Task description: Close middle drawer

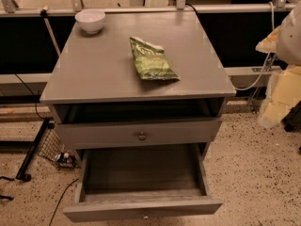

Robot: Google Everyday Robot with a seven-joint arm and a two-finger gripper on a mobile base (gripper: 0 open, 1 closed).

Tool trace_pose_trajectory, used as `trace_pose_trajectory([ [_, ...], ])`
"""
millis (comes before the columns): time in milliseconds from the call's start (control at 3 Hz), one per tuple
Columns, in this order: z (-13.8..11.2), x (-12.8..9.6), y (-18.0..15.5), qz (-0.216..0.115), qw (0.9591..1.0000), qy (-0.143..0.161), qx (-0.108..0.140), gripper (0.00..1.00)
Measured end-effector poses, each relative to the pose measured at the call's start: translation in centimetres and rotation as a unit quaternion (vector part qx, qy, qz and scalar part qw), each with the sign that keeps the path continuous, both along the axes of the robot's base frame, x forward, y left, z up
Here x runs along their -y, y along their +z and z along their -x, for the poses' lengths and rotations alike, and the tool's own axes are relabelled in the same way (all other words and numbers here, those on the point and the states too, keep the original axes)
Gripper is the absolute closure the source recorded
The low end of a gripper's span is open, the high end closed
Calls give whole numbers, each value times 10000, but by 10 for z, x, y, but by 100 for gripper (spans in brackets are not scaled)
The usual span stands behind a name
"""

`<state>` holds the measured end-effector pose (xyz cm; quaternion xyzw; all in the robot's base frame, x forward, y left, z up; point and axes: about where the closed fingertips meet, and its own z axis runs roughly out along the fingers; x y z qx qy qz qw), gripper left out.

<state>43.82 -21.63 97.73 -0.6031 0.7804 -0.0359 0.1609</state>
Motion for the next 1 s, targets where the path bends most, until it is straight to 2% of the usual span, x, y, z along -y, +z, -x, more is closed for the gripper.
trace_pose_trajectory([
  [333, 0, 0, 0, 0, 10000, 0, 1, 0],
  [667, 7, -1, -7, -170, 9998, -18, -138, 0],
  [1000, 26, -2, -34, -496, 9973, -276, -468, 0],
])
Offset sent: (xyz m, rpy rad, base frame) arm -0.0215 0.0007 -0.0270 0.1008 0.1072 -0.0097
